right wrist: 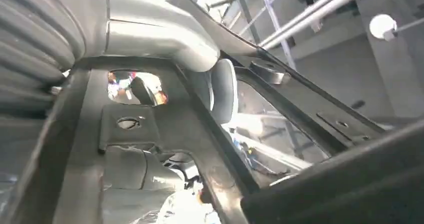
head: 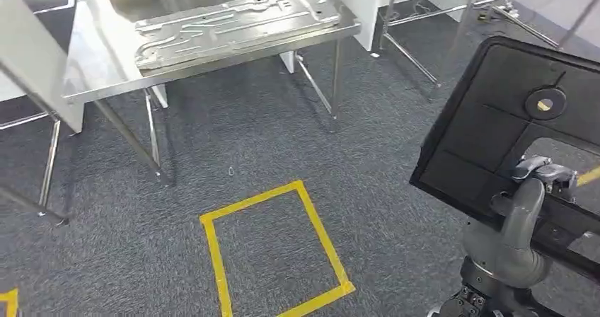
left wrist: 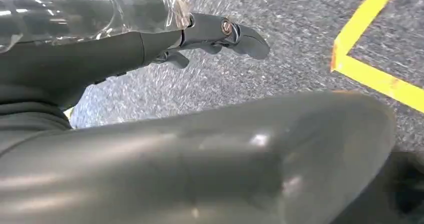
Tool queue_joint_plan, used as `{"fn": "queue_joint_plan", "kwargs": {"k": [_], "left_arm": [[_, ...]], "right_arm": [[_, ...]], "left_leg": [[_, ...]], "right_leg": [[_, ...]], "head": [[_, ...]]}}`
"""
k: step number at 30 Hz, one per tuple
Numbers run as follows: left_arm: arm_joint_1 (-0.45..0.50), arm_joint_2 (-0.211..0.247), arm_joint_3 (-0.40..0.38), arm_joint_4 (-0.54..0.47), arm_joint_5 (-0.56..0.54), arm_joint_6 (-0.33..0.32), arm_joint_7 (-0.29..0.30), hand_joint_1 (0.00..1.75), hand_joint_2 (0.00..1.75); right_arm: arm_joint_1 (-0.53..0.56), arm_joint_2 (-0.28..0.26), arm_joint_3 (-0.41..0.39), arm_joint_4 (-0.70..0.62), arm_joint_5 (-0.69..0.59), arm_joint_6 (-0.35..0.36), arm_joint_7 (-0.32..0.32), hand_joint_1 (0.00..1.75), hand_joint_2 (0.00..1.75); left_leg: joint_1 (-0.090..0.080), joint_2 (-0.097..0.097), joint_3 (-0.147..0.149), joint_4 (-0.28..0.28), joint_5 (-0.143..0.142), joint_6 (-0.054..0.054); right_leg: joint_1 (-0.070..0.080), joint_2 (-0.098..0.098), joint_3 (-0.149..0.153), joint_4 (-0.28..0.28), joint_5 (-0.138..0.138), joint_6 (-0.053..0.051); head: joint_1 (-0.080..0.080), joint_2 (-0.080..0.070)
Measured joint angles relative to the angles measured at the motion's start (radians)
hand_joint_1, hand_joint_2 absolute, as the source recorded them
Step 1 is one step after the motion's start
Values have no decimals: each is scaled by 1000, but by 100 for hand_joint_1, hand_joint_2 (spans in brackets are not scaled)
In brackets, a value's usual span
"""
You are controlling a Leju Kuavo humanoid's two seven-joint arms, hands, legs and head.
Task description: Take the parts from the cabinet and place them on the table.
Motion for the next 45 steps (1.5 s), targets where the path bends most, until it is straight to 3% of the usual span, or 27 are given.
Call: {"fn": "queue_joint_plan", "kwargs": {"k": [1, 5, 6, 7, 8, 9, 11, 12, 13, 16, 17, 21, 22, 24, 26, 27, 28, 30, 31, 32, 35, 37, 38, 40, 42, 43, 45], "left_arm": [[-2, 0, 0, 0, 0, 0, 1, 0, 0], [-2, 2, 0, 0, 22, -11, 23, 0, 0], [-2, 3, 0, 0, 33, -13, 32, 0, 0], [3, 3, 0, 0, 45, -15, 40, 0, 0], [-1, 4, 1, 0, 56, -16, 44, 0, 0], [-4, 8, 2, 0, 66, -15, 43, 0, 0], [-6, 10, 4, 0, 81, -12, 37, 0, 0], [-4, 11, 5, 0, 92, -11, 34, 0, 0], [-2, 13, 5, 0, 94, -11, 32, 0, 0], [-2, 16, 5, 0, 100, -12, 37, 0, 0], [-3, 18, 6, 0, 102, -15, 44, 0, 0], [3, 28, 9, 0, 97, -30, 71, 0, 0], [6, 27, 9, 0, 93, -31, 78, 0, 0], [-5, 28, 9, 0, 88, -36, 88, 0, 0], [-5, 29, 9, 0, 87, -40, 99, 0, 0], [-3, 28, 9, 0, 85, -46, 102, 0, 0], [0, 28, 9, 0, 85, -48, 106, 0, 0], [-1, 28, 9, 0, 85, -50, 111, 0, 0], [-2, 27, 9, 0, 85, -49, 108, 0, 0], [-3, 27, 9, 0, 85, -49, 102, 0, 0], [-3, 16, 9, 0, 90, -40, 61, 0, 0], [-2, 4, 8, 0, 94, -37, 27, 0, 0], [-4, -1, 9, 0, 95, -36, 17, 0, 0], [-6, -15, 9, 0, 101, -38, 6, 0, 0], [-4, -29, 9, 0, 106, -39, 1, 0, 0], [-1, -35, 8, 0, 108, -42, 0, 0, 0], [0, -48, 8, 0, 109, -51, 0, 0, 0]], "right_arm": [[0, 0, 0, 0, 0, 0, -2, 175, 175], [0, 0, 0, 0, -7, 0, -5, 175, 175], [-1, 1, -1, 0, -9, 0, -7, 175, 175], [0, 1, -3, 0, -10, -2, -7, 175, 175], [-2, 1, -2, 0, -10, -4, -6, 175, 175], [1, 1, -2, 0, -10, -9, -6, 175, 175], [10, 1, -3, 1, -10, -17, -2, 175, 175], [12, 1, -3, 1, -9, -20, -2, 175, 175], [14, 1, -3, 1, -9, -21, -3, 175, 175], [17, 1, -6, 0, -11, -21, -7, 175, 175], [17, 1, -6, 0, -15, -19, -15, 175, 175], [25, 2, -10, -2, -45, 1, -41, 175, 175], [26, 4, -10, -2, -50, 5, -41, 175, 175], [35, 4, -10, 0, -52, 14, -39, 175, 175], [38, 5, -10, 2, -54, 21, -27, 175, 175], [39, 5, -10, 3, -53, 24, -21, 175, 175], [39, 5, -10, 5, -51, 35, -8, 175, 175], [34, 5, -10, 14, -41, 47, 14, 175, 175], [26, 5, -10, 20, -36, 53, 30, 175, 175], [15, 6, -10, 24, -31, 59, 42, 175, 175], [-19, 8, -6, 38, -31, 79, 73, 175, 175], [-43, 8, -3, 50, -42, 90, 92, 175, 175], [-57, 9, 0, 56, -41, 100, 97, 175, 175], [-76, 10, 7, 70, -36, 107, 119, 175, 175], [-79, 10, 13, 80, -21, 101, 144, 175, 175], [-83, 10, 16, 82, -14, 93, 157, 175, 175], [-93, 10, 21, 84, 8, 73, 188, 175, 175]], "left_leg": [[-5, 49, 47, -90, 24, 9], [-20, 11, 40, -96, 14, 26], [-13, -2, 52, -109, 18, 35], [-7, -12, 64, -115, 22, 39], [-4, -21, 66, -116, 21, 43], [-4, -30, 66, -116, 22, 47], [-6, -57, 66, -116, 19, 51], [-8, -72, 68, -115, 19, 51], [-8, -83, 70, -115, 17, 51], [-7, -109, 82, -114, 8, 42], [-16, -114, 77, -107, 3, 35], [-8, -118, 73, -112, -4, 15], [-6, -85, 70, -91, -14, 9], [-6, -43, -2, 49, -84, -2], [-3, -35, -87, 204, -138, -7], [-3, -35, -111, 241, -138, -8], [-2, -35, -112, 227, -115, -7], [-3, -33, -42, 68, -14, 1], [-7, -24, 4, -32, 34, 11], [-14, -13, 26, -85, 38, 18], [-20, -18, 27, -94, 25, 29], [-7, -22, 41, -110, 31, 38], [-7, -24, 45, -111, 28, 43], [-8, -26, 51, -111, 24, 52], [-9, -31, 55, -111, 18, 55], [-8, -34, 59, -111, 15, 55], [-5, -41, 73, -110, 5, 48]], "right_leg": [[2, -12, 8, 0, -5, 6], [7, -45, 22, -9, -16, 28], [7, -52, 35, -12, -22, 38], [-1, -12, 37, 1, -35, 41], [0, 33, 10, 59, -71, 42], [1, 56, -32, 143, -111, 43], [1, 73, -121, 302, -164, 44], [1, 74, -145, 328, -157, 43], [1, 75, -139, 297, -122, 42], [0, 94, -37, 39, 28, 32], [3, 113, -26, 3, 20, 28], [3, 105, -27, -2, 18, 4], [1, 101, -23, -4, 18, -1], [4, 90, -16, -4, 11, -12], [5, 80, -12, -4, 6, -14], [5, 77, -9, -4, 3, -15], [5, 74, -5, -3, 0, -13], [6, 67, 9, -3, -9, -9], [6, 64, 17, -4, -14, -6], [10, 63, 20, -2, -20, 0], [12, 60, 20, -7, -26, 13], [10, 60, 25, -3, -36, 25], [10, 66, 13, 34, -56, 28], [10, 73, -73, 198, -127, 32], [10, 74, -152, 322, -155, 37], [9, 74, -160, 313, -130, 38], [3, 74, -109, 174, -29, 41]], "head": [[0, 0], [2, 0], [1, 0], [3, 0], [4, 0], [8, 0], [10, 0], [10, 0], [10, 0], [11, 0], [11, 0], [11, 0], [12, 0], [4, 0], [3, 0], [3, 0], [3, 0], [3, 0], [3, 0], [3, 0], [3, 0], [3, 0], [3, 0], [6, 0], [6, 0], [6, 0], [6, 0]]}}
